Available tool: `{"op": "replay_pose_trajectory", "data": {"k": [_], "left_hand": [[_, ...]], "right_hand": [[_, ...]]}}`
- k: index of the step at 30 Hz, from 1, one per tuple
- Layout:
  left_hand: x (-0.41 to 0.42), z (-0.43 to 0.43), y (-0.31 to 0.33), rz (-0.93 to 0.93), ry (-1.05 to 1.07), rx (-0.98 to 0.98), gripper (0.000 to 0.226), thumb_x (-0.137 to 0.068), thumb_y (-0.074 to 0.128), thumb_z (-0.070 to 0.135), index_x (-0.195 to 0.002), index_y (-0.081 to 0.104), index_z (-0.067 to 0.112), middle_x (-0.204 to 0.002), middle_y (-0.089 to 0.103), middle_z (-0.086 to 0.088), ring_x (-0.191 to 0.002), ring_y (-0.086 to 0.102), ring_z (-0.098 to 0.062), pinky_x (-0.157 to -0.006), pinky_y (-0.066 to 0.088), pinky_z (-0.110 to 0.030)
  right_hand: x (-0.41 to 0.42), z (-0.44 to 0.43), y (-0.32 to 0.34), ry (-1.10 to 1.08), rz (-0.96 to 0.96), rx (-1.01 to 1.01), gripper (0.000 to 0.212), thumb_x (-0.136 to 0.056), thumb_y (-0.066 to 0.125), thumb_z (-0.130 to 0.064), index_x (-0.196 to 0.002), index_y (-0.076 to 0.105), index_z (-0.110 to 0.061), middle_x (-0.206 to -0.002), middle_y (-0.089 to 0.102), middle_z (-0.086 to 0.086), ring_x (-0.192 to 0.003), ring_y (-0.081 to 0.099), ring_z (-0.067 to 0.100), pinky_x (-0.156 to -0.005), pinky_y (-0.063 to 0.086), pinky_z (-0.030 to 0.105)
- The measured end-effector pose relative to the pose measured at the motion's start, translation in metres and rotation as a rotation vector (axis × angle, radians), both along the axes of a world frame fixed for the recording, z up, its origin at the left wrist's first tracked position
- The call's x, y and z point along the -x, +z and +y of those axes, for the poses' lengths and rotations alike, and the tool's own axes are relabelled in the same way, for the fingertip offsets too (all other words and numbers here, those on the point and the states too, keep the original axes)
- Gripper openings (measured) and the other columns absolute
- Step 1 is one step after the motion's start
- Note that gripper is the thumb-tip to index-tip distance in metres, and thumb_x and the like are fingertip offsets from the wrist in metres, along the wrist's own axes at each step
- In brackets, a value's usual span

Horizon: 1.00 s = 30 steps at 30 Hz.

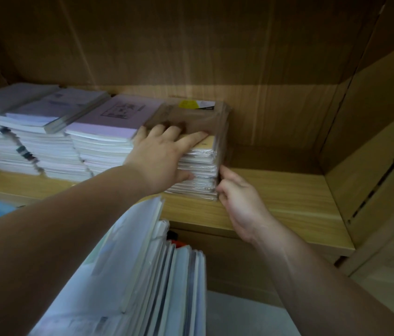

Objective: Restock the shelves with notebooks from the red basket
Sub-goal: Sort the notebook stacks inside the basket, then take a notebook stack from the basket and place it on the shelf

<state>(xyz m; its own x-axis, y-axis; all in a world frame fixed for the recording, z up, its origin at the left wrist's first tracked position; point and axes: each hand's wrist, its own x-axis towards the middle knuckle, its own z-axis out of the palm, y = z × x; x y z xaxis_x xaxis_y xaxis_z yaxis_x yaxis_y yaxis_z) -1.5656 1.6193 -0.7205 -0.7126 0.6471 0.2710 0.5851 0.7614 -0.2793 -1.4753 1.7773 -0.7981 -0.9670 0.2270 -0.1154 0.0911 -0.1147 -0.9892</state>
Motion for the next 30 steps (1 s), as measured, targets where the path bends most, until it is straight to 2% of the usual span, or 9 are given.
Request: {"op": "replay_pose_trajectory", "data": {"k": [8,12,14,17,19,21,24,27,30], "left_hand": [[0.002,0.002,0.001,-0.033,0.021,0.005,0.091,-0.085,0.060,0.067,-0.155,0.003,0.051,-0.156,0.035,-0.003,-0.136,0.037,-0.031,-0.111,0.029,-0.055],[-0.013,-0.004,0.019,-0.152,0.026,0.005,0.095,-0.084,0.056,0.072,-0.156,-0.002,0.050,-0.159,0.029,-0.003,-0.145,0.025,-0.032,-0.119,0.015,-0.064],[-0.028,-0.018,0.028,-0.185,0.032,-0.111,0.090,-0.085,0.051,0.073,-0.157,0.002,0.048,-0.162,0.028,-0.004,-0.149,0.021,-0.032,-0.119,0.014,-0.064],[-0.067,-0.051,0.035,-0.217,0.072,-0.344,0.081,-0.084,0.042,0.075,-0.156,0.022,0.044,-0.162,0.033,-0.006,-0.149,0.028,-0.031,-0.119,0.025,-0.055],[-0.100,-0.079,0.028,-0.292,0.133,-0.517,0.075,-0.085,0.046,0.067,-0.153,0.033,0.038,-0.158,0.040,-0.004,-0.146,0.033,-0.028,-0.118,0.030,-0.048],[-0.135,-0.105,0.014,-0.330,0.194,-0.701,0.065,-0.090,0.052,0.058,-0.149,0.042,0.036,-0.150,0.047,0.004,-0.140,0.040,-0.020,-0.112,0.037,-0.042],[-0.181,-0.130,-0.011,-0.344,0.362,-0.963,0.053,-0.092,0.065,0.040,-0.143,0.050,0.032,-0.122,0.050,0.023,-0.119,0.043,0.000,-0.100,0.032,-0.022],[-0.213,-0.142,-0.032,-0.423,0.567,-1.166,0.062,-0.088,0.069,0.046,-0.145,0.047,0.036,-0.137,0.045,0.016,-0.134,0.040,-0.008,-0.114,0.032,-0.034],[-0.234,-0.142,-0.041,-0.538,0.720,-1.333,0.080,-0.078,0.060,0.063,-0.151,0.036,0.042,-0.162,0.024,0.008,-0.150,0.022,-0.013,-0.122,0.023,-0.043]], "right_hand": [[-0.003,0.002,0.007,0.102,-0.001,-0.064,0.075,-0.079,0.053,-0.014,-0.151,0.047,-0.031,-0.143,0.060,-0.007,-0.133,0.053,0.011,-0.119,0.035,0.037],[-0.016,-0.003,0.028,0.058,-0.002,-0.177,0.063,-0.098,0.051,-0.010,-0.156,0.037,-0.031,-0.141,0.055,-0.011,-0.125,0.049,0.007,-0.095,0.038,0.016],[-0.027,-0.006,0.038,0.038,0.035,-0.224,0.060,-0.104,0.051,-0.019,-0.158,0.031,-0.035,-0.149,0.049,-0.012,-0.132,0.046,0.008,-0.100,0.036,0.019],[-0.051,-0.012,0.042,-0.022,0.110,-0.316,0.060,-0.101,0.055,-0.040,-0.156,0.030,-0.042,-0.160,0.039,-0.011,-0.146,0.036,0.011,-0.121,0.029,0.040],[-0.067,-0.020,0.040,-0.027,0.201,-0.399,0.057,-0.093,0.055,-0.050,-0.147,0.039,-0.049,-0.156,0.041,-0.015,-0.144,0.038,0.007,-0.121,0.032,0.043],[-0.078,-0.032,0.039,0.038,0.279,-0.444,0.048,-0.090,0.056,-0.048,-0.138,0.049,-0.047,-0.147,0.049,-0.016,-0.138,0.044,0.002,-0.118,0.038,0.039],[-0.074,-0.055,0.039,0.188,0.271,-0.473,0.049,-0.085,0.058,-0.053,-0.132,0.059,-0.039,-0.137,0.058,-0.012,-0.131,0.052,0.004,-0.114,0.043,0.041],[-0.060,-0.076,0.042,0.285,0.157,-0.435,0.068,-0.076,0.064,-0.062,-0.141,0.051,-0.044,-0.144,0.054,-0.013,-0.135,0.049,0.004,-0.116,0.040,0.041],[-0.049,-0.085,0.044,0.323,0.040,-0.336,0.075,-0.084,0.073,-0.045,-0.151,0.040,-0.039,-0.141,0.058,-0.008,-0.123,0.058,0.006,-0.104,0.046,0.027]]}}
